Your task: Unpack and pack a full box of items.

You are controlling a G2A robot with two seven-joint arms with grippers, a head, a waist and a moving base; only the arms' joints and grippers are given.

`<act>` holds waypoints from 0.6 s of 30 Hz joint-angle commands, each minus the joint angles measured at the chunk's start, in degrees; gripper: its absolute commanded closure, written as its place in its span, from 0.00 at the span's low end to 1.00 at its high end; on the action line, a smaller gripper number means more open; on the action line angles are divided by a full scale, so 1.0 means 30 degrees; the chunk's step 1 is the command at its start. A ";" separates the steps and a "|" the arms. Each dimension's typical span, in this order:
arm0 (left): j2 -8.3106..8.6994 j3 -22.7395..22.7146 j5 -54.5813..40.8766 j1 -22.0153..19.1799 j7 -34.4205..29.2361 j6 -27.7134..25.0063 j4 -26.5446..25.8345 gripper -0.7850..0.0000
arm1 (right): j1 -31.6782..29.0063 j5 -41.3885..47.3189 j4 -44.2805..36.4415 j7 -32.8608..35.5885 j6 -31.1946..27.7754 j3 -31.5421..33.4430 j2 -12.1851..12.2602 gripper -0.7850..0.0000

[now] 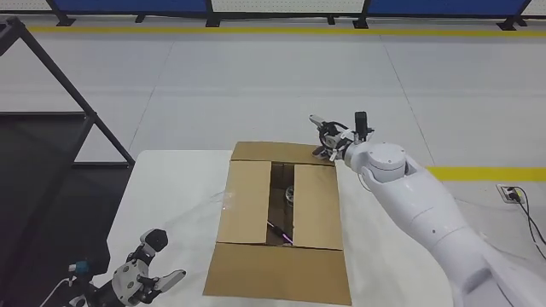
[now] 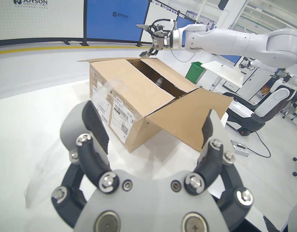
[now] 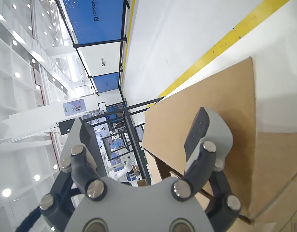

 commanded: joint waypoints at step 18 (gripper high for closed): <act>0.0000 0.0000 0.0000 0.0000 0.0000 0.0000 0.0000 0.00 | 0.0458 -0.0775 0.2329 0.2417 -0.3091 0.1547 -0.1045 0.00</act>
